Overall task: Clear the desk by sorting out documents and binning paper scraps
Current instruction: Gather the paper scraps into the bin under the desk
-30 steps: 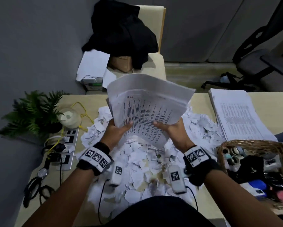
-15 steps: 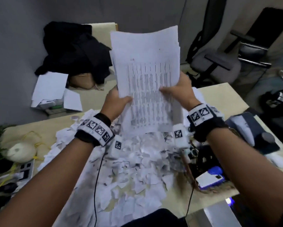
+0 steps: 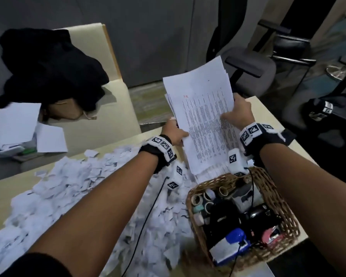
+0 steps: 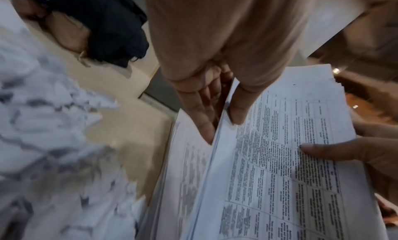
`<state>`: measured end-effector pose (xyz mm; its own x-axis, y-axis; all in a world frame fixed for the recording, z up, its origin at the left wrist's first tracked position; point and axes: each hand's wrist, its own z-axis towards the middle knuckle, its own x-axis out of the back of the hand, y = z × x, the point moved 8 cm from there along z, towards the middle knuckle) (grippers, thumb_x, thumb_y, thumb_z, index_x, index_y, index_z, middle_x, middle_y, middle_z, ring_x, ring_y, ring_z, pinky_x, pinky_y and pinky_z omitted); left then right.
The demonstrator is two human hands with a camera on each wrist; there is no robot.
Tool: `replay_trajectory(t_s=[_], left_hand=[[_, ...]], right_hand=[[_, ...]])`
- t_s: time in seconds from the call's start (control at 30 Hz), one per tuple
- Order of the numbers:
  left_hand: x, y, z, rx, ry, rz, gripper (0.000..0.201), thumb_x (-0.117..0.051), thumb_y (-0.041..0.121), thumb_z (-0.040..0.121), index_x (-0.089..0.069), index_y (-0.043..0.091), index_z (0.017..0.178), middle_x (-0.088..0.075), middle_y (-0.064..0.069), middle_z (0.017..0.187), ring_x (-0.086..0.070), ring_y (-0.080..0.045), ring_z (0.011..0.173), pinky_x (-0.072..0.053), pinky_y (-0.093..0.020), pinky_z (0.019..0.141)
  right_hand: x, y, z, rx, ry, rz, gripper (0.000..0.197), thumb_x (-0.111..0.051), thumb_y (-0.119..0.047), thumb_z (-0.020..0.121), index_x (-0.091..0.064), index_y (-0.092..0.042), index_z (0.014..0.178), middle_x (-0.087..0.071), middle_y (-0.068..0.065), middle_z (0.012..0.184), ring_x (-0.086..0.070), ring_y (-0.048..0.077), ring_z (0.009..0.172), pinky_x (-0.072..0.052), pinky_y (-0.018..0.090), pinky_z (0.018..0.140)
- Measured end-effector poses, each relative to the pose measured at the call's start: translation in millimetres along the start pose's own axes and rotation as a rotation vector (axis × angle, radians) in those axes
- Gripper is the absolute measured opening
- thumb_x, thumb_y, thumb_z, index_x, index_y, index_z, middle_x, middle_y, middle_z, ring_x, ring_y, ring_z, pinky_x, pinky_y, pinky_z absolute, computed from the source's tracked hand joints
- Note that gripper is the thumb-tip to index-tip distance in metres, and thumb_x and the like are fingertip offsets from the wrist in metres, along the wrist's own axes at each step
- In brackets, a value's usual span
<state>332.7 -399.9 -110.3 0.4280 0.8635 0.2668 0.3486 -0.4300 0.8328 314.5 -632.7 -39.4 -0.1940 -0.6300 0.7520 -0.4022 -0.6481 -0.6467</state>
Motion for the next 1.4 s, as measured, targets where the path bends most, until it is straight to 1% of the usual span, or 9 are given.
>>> replay_trajectory(t_s=[0.2,0.3,0.4,0.47,0.57,0.77,0.97,1.2,1.4], left_hand=[[-43.7,-39.0,44.0,0.114,-0.016,0.115,0.018,-0.071,0.003,0.082,-0.065,0.003,0.098,-0.071,-0.017,0.102,-0.071,-0.032,0.082,-0.060,-0.046,0.068],[-57.1,-62.1,57.6,0.171,-0.057,0.247,0.027,-0.073,0.009,0.082,-0.065,-0.002,0.105,-0.070,-0.017,0.099,-0.069,-0.028,0.078,-0.058,-0.033,0.054],[-67.3,-81.5,60.8,0.230,-0.091,0.310,0.018,-0.071,0.010,0.083,-0.061,-0.002,0.092,-0.070,-0.021,0.093,-0.071,-0.033,0.076,-0.060,-0.042,0.061],[-69.2,-90.2,61.6,0.230,-0.081,0.349,0.018,-0.071,0.013,0.083,-0.060,-0.001,0.084,-0.070,-0.021,0.086,-0.071,-0.035,0.075,-0.060,-0.046,0.065],[-68.9,-97.5,57.0,0.218,-0.084,0.317,0.024,-0.071,0.018,0.085,-0.064,-0.005,0.089,-0.071,-0.021,0.078,-0.071,-0.030,0.059,-0.060,-0.047,0.057],[-38.0,-90.5,27.6,0.176,-0.037,0.244,0.028,-0.061,0.023,0.091,-0.062,0.002,0.073,-0.070,-0.017,0.068,-0.064,-0.027,0.048,-0.050,-0.028,0.043],[8.9,-80.3,-22.9,0.097,-0.041,0.210,0.015,-0.059,0.018,0.093,-0.060,0.004,0.094,-0.069,-0.014,0.072,-0.058,-0.018,0.041,-0.048,-0.025,0.041],[55.8,-90.9,-104.6,0.004,-0.057,0.221,0.012,-0.058,0.017,0.094,-0.060,0.006,0.093,-0.070,-0.013,0.075,-0.060,-0.022,0.049,-0.048,-0.027,0.045],[61.5,-129.0,-168.1,-0.086,-0.165,0.339,0.012,-0.057,0.021,0.095,-0.060,0.009,0.092,-0.072,-0.011,0.080,-0.063,-0.020,0.054,-0.048,-0.025,0.045]], right_hand=[[-38.9,65.8,32.6,-0.092,-0.072,-0.080,0.057,-0.072,-0.005,0.082,-0.047,-0.010,0.132,-0.059,0.021,0.121,-0.061,0.038,0.106,-0.051,0.042,0.090],[-63.4,97.2,46.6,-0.123,-0.144,-0.167,0.053,-0.064,-0.004,0.087,-0.044,-0.009,0.136,-0.059,0.023,0.121,-0.061,0.039,0.100,-0.052,0.041,0.085],[-85.1,128.2,53.4,-0.184,-0.193,-0.277,0.048,-0.049,-0.004,0.094,-0.042,-0.013,0.141,-0.055,0.025,0.124,-0.059,0.036,0.087,-0.051,0.038,0.077],[-93.7,143.5,51.9,-0.225,-0.201,-0.357,0.046,-0.045,-0.005,0.096,-0.042,-0.011,0.141,-0.054,0.025,0.126,-0.061,0.040,0.098,-0.052,0.041,0.083],[-98.2,151.7,45.5,-0.223,-0.153,-0.461,0.043,-0.048,-0.007,0.094,-0.043,-0.007,0.137,-0.051,0.024,0.126,-0.054,0.042,0.112,-0.047,0.045,0.090],[-93.2,115.4,31.6,-0.176,-0.152,-0.524,0.049,-0.060,-0.009,0.085,-0.044,-0.006,0.131,-0.042,0.019,0.129,-0.047,0.039,0.118,-0.044,0.046,0.093],[-96.8,36.2,-8.3,-0.024,-0.148,-0.373,0.045,-0.057,-0.011,0.087,-0.051,-0.011,0.132,-0.044,0.016,0.134,-0.052,0.035,0.116,-0.045,0.039,0.089],[-125.1,-39.1,-108.0,0.071,-0.188,-0.205,0.038,-0.058,-0.013,0.082,-0.060,-0.014,0.120,-0.059,0.012,0.122,-0.058,0.027,0.108,-0.051,0.037,0.090],[-138.1,-53.5,-207.0,0.145,-0.207,-0.142,0.027,-0.062,-0.011,0.082,-0.065,-0.010,0.109,-0.066,0.010,0.106,-0.062,0.023,0.095,-0.052,0.030,0.082]])
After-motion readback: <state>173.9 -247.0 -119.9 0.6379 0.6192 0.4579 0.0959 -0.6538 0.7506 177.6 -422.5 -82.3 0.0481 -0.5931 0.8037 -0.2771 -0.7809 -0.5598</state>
